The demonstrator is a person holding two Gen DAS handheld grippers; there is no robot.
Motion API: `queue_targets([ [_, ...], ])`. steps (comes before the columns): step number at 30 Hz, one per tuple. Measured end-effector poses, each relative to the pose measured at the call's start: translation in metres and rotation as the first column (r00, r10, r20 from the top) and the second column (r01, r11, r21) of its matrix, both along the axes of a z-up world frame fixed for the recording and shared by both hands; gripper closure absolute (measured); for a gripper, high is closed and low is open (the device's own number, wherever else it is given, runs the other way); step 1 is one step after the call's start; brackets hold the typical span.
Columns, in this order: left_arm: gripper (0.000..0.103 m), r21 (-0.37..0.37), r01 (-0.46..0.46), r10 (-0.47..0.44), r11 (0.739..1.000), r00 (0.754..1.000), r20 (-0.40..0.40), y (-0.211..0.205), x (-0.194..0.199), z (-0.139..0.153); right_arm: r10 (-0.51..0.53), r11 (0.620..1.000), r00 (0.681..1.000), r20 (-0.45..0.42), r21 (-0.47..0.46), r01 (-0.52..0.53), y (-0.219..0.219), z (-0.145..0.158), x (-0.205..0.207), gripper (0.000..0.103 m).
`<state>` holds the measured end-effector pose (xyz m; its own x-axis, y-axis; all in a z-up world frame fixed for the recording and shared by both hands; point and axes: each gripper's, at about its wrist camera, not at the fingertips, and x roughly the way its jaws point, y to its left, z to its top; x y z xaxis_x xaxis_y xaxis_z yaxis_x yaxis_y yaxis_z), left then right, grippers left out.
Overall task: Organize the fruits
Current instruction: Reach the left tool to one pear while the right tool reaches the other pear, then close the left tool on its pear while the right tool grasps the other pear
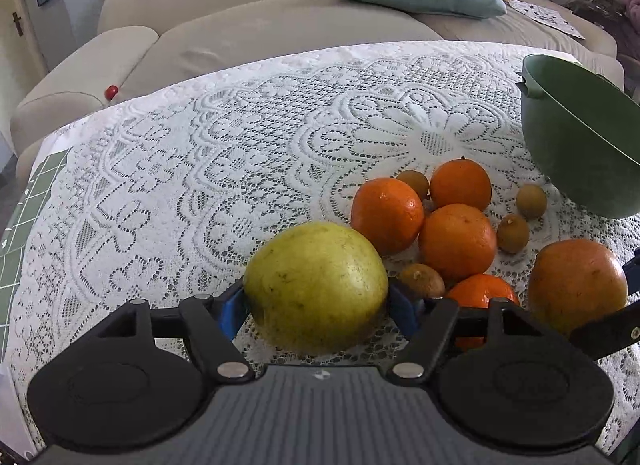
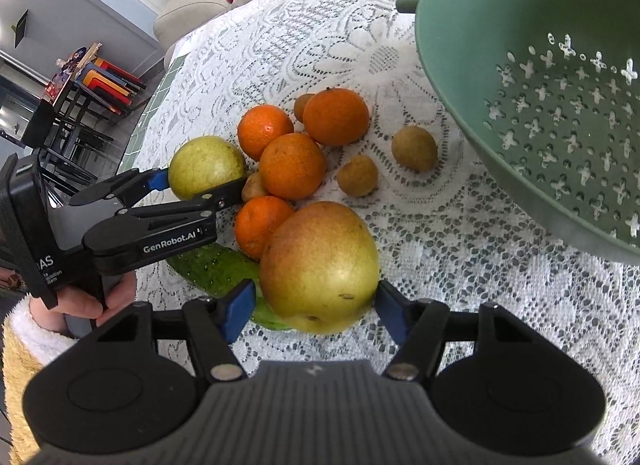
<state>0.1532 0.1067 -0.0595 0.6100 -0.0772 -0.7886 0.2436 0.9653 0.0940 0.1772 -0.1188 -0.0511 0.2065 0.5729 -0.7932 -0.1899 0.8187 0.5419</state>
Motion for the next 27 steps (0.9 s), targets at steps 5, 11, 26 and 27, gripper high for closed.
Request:
queue_targets([
  [5, 0.022, -0.010, -0.060, 0.059, 0.998, 0.998, -0.023, -0.001, 0.004, 0.002, 0.004, 1.000, 0.999, 0.033, -0.016, -0.003, 0.001, 0.000, -0.002, 0.045],
  [11, 0.022, 0.104, -0.072, 0.079, 0.992, 0.995, -0.065, -0.015, 0.012, 0.008, 0.008, 1.000, 0.999, 0.041, -0.017, -0.008, 0.001, 0.000, -0.004, 0.045],
  [26, 0.022, 0.345, 0.008, 0.046, 0.938, 0.988, -0.147, -0.065, 0.013, 0.069, 0.035, 0.999, 0.992, 0.123, 0.005, -0.036, -0.016, 0.018, -0.016, 0.047],
  [27, 0.022, 0.353, 0.014, 0.040, 0.935, 0.988, -0.147, -0.069, 0.012, 0.073, 0.039, 0.999, 0.990, 0.135, 0.004, -0.040, -0.017, 0.021, -0.017, 0.047],
])
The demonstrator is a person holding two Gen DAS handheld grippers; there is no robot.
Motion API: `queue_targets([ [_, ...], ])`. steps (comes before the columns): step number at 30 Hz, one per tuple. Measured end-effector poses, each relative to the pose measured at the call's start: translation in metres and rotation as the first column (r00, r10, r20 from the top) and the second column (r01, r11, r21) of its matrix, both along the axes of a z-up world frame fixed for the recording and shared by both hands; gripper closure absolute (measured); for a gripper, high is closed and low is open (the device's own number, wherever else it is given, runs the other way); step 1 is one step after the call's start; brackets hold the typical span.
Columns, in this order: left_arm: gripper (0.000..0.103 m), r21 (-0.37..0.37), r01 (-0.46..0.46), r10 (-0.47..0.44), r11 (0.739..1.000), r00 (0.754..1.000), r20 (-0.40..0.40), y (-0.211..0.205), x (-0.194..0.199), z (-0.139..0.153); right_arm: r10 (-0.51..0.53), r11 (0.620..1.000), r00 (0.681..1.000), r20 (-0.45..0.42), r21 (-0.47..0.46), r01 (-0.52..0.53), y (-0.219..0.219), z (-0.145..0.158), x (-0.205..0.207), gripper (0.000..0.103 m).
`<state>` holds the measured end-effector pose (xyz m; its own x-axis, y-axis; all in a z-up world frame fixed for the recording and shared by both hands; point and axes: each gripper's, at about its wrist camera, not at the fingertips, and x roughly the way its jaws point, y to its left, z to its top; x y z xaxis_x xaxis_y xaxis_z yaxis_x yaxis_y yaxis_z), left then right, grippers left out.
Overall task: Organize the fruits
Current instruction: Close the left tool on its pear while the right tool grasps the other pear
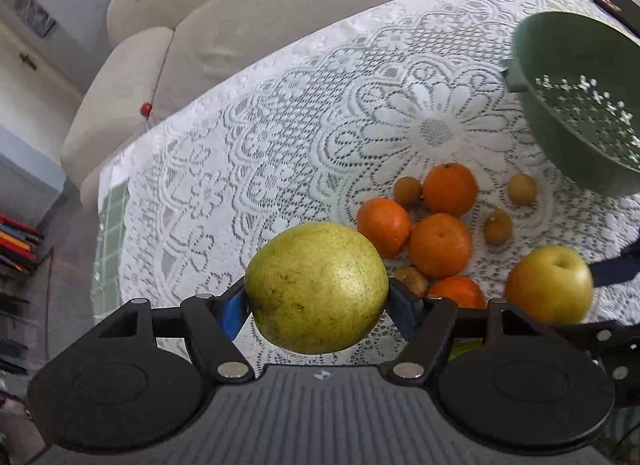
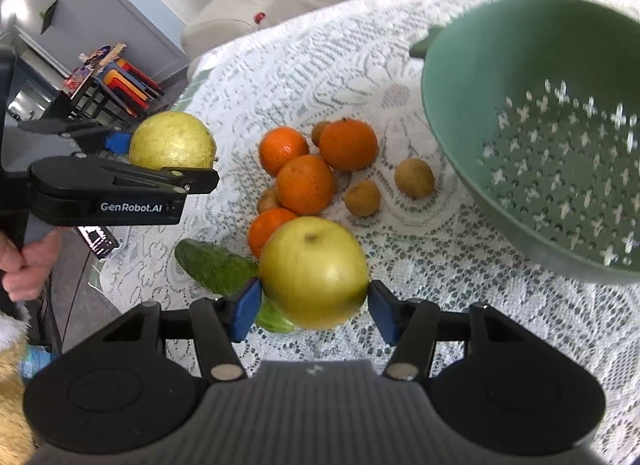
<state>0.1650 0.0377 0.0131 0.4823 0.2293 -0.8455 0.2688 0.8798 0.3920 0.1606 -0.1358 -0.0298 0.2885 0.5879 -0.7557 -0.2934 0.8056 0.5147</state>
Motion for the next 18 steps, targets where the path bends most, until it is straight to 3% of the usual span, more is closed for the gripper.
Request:
queue_targets([
  [4, 0.022, 0.018, 0.007, -0.006, 1.000, 1.000, -0.002, -0.013, -0.002, 0.014, 0.016, 1.000, 0.999, 0.042, -0.013, -0.015, 0.000, 0.009, -0.003, 0.049],
  [8, 0.022, 0.025, 0.010, -0.010, 1.000, 1.000, 0.011, -0.019, -0.002, 0.021, 0.027, 0.999, 0.999, 0.023, -0.018, -0.027, -0.004, 0.008, 0.001, 0.049],
  [18, 0.022, 0.015, 0.006, -0.006, 1.000, 1.000, -0.012, -0.021, -0.007, 0.013, 0.041, 0.997, 0.999, 0.022, -0.068, -0.039, 0.004, 0.006, 0.012, 0.048],
])
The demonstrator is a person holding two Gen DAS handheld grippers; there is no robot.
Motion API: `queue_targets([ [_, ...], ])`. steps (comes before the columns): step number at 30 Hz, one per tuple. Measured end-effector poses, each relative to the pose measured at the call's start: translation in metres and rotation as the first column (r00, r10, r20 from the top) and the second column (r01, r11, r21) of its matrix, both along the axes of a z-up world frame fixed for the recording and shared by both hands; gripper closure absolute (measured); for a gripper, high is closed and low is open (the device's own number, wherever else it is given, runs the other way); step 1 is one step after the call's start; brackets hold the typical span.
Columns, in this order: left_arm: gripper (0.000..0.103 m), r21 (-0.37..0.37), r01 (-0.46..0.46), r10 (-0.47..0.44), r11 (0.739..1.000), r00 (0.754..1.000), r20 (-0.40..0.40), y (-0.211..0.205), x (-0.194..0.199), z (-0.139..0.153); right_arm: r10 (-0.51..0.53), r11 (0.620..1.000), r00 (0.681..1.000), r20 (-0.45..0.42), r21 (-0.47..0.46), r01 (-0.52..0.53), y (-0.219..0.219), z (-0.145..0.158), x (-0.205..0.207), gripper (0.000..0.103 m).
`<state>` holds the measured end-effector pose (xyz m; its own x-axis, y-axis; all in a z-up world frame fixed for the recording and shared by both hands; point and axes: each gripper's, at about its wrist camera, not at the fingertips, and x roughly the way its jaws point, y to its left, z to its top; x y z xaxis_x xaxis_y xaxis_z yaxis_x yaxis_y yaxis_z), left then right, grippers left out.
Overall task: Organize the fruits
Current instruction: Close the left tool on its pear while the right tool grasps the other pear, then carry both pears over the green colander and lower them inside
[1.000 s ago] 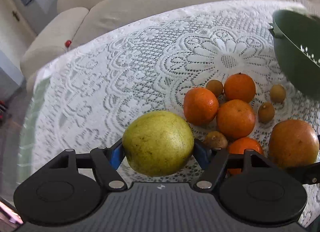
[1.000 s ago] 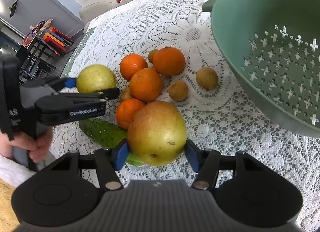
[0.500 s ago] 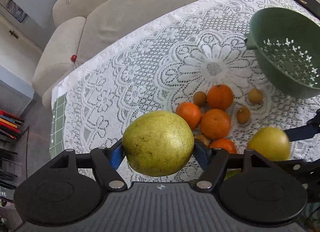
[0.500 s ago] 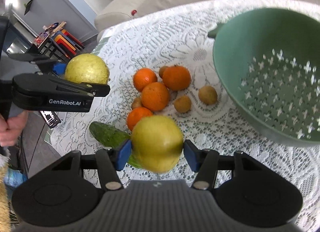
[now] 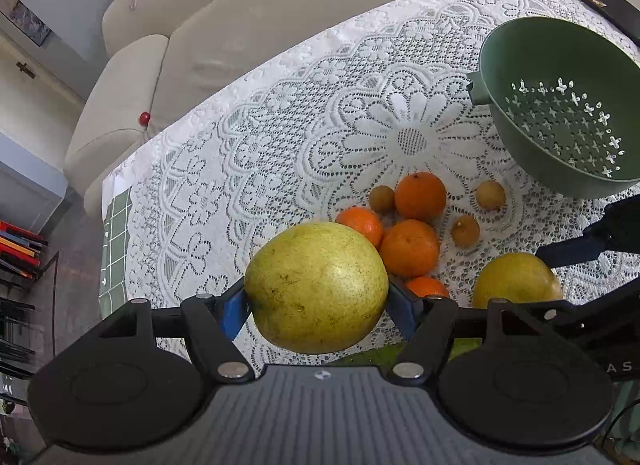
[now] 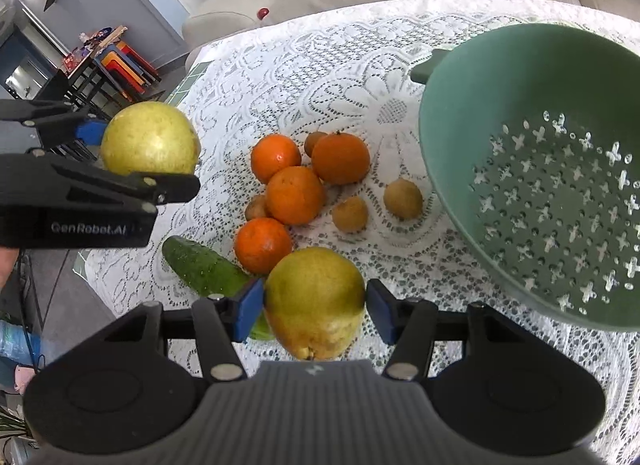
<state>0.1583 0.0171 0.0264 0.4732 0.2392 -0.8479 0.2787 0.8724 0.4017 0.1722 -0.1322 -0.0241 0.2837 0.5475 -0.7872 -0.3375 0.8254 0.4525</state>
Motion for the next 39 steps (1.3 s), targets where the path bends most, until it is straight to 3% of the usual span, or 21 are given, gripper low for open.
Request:
queue_targets([
  [13, 0.022, -0.005, -0.015, 0.015, 1.000, 1.000, 0.000, 0.005, -0.003, -0.001, 0.017, 1.000, 0.995, -0.103, 0.008, -0.016, 0.013, -0.022, 0.011, 0.044],
  [18, 0.022, -0.009, -0.013, 0.013, 1.000, 1.000, 0.011, 0.002, -0.009, 0.004, 0.020, 1.000, 0.996, -0.088, 0.003, -0.019, 0.008, -0.020, 0.007, 0.045],
  [32, 0.022, -0.004, 0.038, -0.037, 0.999, 0.999, 0.039, -0.036, -0.008, 0.041, 0.130, 0.991, 0.986, 0.102, -0.050, -0.125, -0.034, 0.066, -0.003, 0.045],
  [39, 0.022, -0.028, 0.112, -0.110, 0.993, 0.992, 0.058, -0.077, 0.006, 0.050, 0.088, 0.986, 0.981, 0.172, -0.156, -0.061, -0.083, 0.097, 0.018, 0.045],
])
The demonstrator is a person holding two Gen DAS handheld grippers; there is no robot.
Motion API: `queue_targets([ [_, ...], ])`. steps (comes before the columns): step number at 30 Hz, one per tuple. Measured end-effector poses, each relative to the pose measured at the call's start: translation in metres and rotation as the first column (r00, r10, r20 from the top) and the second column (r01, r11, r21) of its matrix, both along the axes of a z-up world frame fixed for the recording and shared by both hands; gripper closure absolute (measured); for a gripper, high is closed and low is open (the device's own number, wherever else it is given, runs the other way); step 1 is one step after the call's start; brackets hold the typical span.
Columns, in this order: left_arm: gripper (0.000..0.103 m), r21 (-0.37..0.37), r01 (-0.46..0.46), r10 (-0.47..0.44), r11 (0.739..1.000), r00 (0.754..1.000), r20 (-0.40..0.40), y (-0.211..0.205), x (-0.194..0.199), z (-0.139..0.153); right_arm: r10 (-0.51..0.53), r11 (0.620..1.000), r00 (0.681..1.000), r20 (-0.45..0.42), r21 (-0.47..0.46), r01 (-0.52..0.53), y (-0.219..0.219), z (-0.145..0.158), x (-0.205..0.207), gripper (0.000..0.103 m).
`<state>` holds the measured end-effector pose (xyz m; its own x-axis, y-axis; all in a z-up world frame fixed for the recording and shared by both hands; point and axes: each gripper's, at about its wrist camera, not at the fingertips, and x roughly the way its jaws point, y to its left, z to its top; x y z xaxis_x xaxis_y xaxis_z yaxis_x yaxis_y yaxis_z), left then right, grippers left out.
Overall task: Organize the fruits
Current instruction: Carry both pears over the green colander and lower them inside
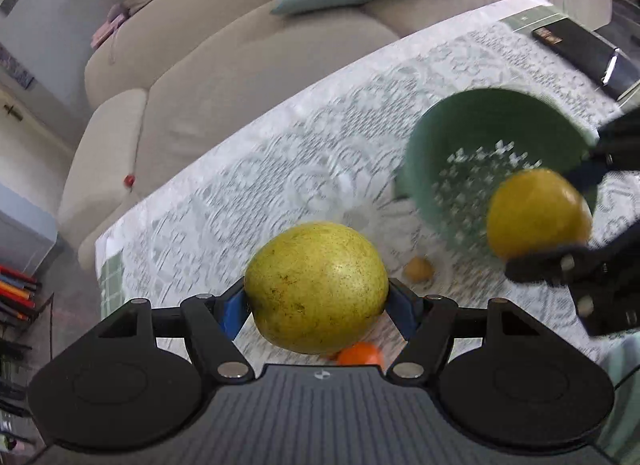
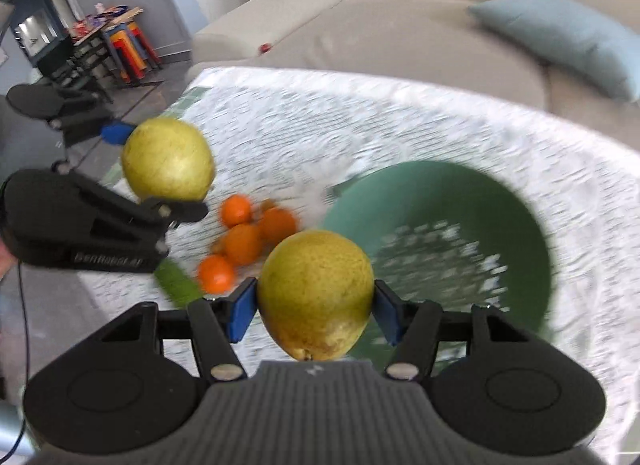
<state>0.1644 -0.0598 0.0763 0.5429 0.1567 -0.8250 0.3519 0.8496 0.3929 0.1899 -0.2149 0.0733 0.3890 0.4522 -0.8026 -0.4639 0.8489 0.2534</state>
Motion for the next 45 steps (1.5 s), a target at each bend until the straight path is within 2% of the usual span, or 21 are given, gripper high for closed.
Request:
queue_targets([
  [4, 0.022, -0.043, 0.053, -0.053, 0.998, 0.999, -0.006, -0.026, 0.010, -0.003, -0.007, 0.997, 1.000, 0.022, -0.079, 0.009, -0.022, 0.002, 0.015, 0.045],
  [12, 0.022, -0.119, 0.147, -0.152, 0.982, 0.988, -0.035, -0.067, 0.027, -0.026, 0.025, 0.982, 1.000, 0.000, -0.189, -0.024, -0.052, -0.027, 0.038, 0.045],
  [20, 0.022, -0.126, 0.242, -0.255, 0.962, 0.962, -0.102, -0.088, 0.036, -0.058, 0.113, 0.965, 0.993, -0.040, -0.232, -0.119, -0.059, -0.061, 0.046, 0.045],
  [24, 0.022, -0.100, 0.252, -0.264, 0.963, 0.956, -0.131, -0.088, 0.039, -0.070, 0.179, 0.948, 0.983, -0.036, -0.260, -0.182, -0.052, -0.068, 0.048, 0.045],
  [32, 0.022, -0.048, 0.265, -0.269, 0.963, 0.945, -0.185, -0.092, 0.041, -0.092, 0.270, 0.894, 0.958, -0.093, -0.346, -0.285, -0.034, -0.085, 0.055, 0.044],
  [37, 0.022, -0.048, 0.277, -0.281, 0.960, 0.936, -0.211, -0.092, 0.039, -0.104, 0.310, 0.878, 0.944, -0.114, -0.345, -0.330, -0.031, -0.087, 0.060, 0.044],
  [45, 0.022, -0.111, 0.263, -0.281, 0.959, 0.934, -0.220, -0.090, 0.041, -0.108, 0.329, 0.858, 0.930, -0.162, -0.360, -0.366, -0.028, -0.096, 0.064, 0.044],
])
